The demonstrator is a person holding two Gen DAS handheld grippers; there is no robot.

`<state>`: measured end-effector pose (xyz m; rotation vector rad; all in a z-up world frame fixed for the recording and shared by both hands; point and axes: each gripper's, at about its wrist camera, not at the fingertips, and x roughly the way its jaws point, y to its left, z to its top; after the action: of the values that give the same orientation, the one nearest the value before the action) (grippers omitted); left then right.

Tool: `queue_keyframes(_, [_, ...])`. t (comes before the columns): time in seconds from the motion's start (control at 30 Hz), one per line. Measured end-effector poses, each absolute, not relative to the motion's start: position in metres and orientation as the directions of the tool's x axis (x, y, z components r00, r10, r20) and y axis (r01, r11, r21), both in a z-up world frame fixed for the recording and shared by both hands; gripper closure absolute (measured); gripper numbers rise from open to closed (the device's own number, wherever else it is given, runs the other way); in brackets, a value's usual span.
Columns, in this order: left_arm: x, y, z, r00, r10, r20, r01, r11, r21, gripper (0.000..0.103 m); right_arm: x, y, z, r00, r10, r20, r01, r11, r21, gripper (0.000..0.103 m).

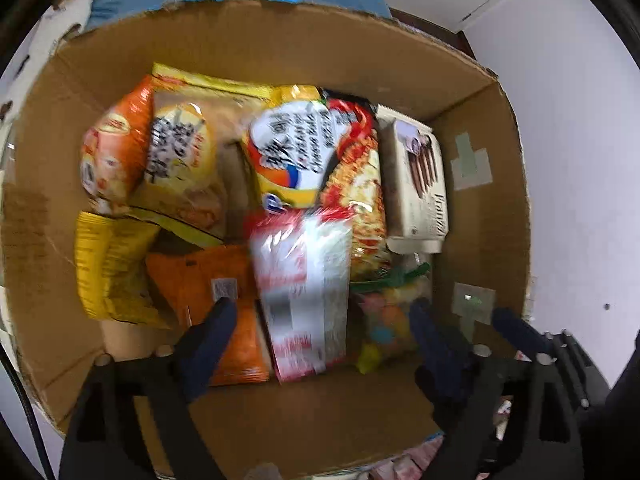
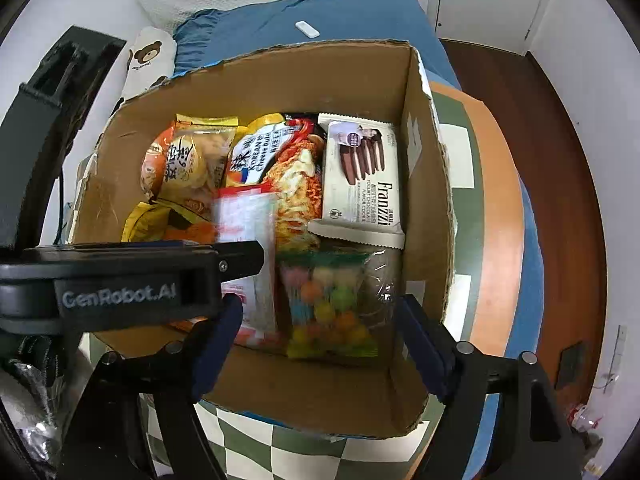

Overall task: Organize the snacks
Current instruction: 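Carry both packs into the box and open both tools, then withdraw both tools from the box back toward the remaining snacks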

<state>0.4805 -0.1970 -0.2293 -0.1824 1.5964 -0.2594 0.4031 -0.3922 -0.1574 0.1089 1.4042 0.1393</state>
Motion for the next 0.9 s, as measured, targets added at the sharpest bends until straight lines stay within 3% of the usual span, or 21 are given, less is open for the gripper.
queue_keyframes(0.17, [0.477,-0.184,-0.218,0.000,-0.255,-0.967,0.035,0.966,-0.255,0.009,0.402,-0.390,-0.153,0.162,0.132,-0.978,-0.033,0.991,0.128,0.008])
queue_keyframes(0.5, [0.457,-0.139,-0.182,0.212,-0.103,-0.972,0.021,0.995,-0.101,0.009,0.392,-0.383,-0.135,0.222,0.105,-0.969,-0.015,0.994,0.104,0.006])
queue_keyframes(0.9, [0.391,-0.110,-0.136,0.451,-0.012,-0.892,0.024,1.000,-0.002,0.009,0.352,-0.369,-0.092,0.387,0.086,-0.918,-0.013,0.996,0.088,0.005])
